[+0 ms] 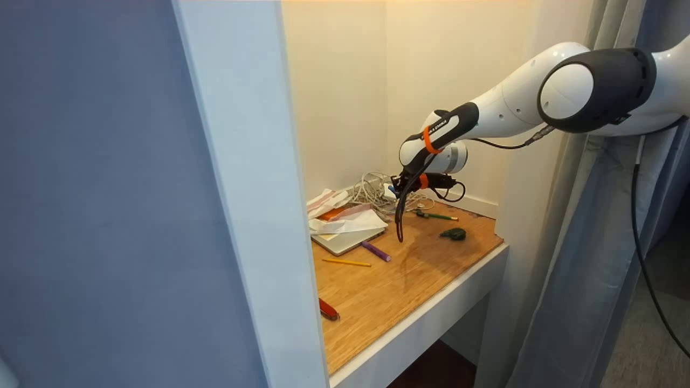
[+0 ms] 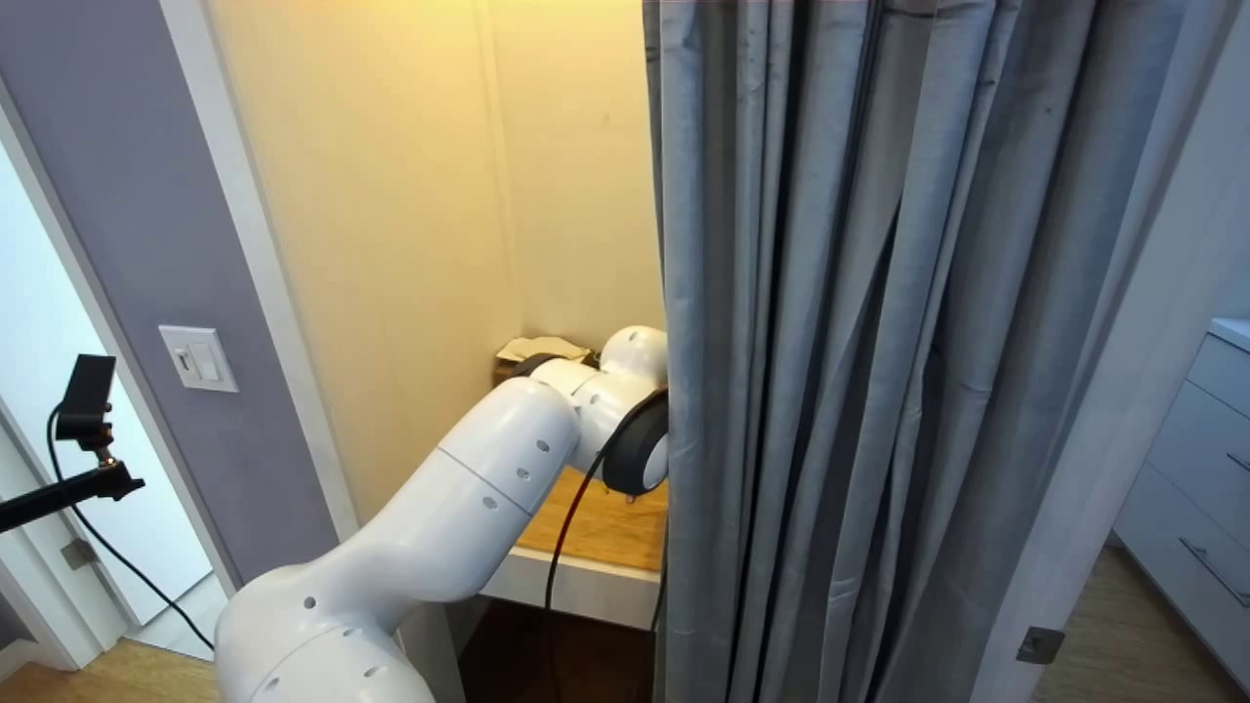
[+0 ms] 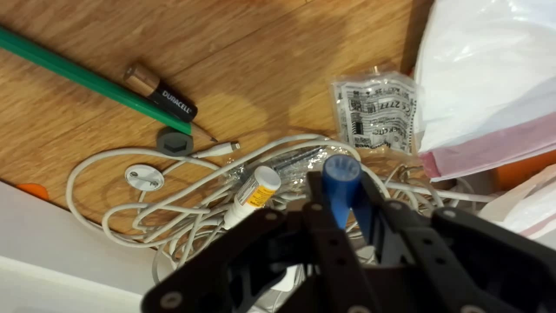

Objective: Pick up the blue marker and use it to flip the light switch in the closet downwards, put the blue marker back on the shelf

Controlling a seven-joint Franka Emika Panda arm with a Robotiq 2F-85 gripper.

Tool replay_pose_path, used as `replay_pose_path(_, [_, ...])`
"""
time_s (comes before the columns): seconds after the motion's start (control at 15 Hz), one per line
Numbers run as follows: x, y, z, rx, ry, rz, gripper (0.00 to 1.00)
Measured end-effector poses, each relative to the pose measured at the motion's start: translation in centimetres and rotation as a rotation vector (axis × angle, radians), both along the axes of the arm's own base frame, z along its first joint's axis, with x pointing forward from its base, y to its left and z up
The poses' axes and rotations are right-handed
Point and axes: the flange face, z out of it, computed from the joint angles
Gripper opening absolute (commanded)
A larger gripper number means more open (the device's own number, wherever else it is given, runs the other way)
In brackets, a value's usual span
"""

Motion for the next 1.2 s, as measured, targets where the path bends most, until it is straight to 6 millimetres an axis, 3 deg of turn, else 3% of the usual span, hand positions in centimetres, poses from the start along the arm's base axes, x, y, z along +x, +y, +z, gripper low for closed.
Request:
replay_pose_path(0.53, [-5.5,1.1,0.2,-0.026,-0.038,0.017,0.06])
replay_pose_path(1.07, [-14.8,2.3,-1.3,-0.043,-0.014,0.025,0.06])
replay_pose_path(1.13, [-16.2,2.5,-1.4,-0.039,-0.017,0.023,0.21])
replay_pose_path(1.2, [-17.6,2.7,-1.3,-0.027,-0.027,0.015,0.21])
